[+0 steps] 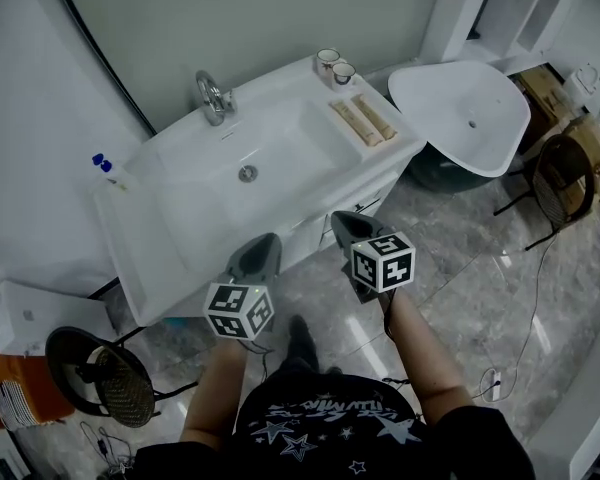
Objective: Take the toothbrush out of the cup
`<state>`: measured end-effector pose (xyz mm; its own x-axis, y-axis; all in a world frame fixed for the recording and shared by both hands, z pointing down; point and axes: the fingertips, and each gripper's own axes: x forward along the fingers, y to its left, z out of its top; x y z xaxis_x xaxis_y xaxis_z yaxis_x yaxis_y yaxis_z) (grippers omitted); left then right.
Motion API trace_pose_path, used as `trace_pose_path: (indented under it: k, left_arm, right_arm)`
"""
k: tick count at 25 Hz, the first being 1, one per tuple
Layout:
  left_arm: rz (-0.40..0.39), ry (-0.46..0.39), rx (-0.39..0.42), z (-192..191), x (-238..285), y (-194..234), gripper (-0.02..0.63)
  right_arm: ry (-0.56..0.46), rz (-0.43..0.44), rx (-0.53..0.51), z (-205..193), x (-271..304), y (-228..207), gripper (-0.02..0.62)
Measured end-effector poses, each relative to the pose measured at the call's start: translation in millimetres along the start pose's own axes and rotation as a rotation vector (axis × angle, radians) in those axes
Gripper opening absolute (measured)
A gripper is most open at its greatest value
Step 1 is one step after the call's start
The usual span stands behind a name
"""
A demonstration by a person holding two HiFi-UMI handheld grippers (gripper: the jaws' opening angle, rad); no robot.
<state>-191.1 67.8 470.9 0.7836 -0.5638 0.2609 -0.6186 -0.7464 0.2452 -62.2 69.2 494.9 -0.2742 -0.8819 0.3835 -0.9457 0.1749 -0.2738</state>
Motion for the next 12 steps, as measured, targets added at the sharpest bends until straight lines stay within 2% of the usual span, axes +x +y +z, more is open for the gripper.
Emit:
trace_pose_path:
  k: [12]
  left_arm:
    - [0.020, -0.042, 0.023, -18, -70, -64, 0.029]
  right_arm:
    - [-0.021, 0.043, -0.056, -28, -79, 47, 0.014]
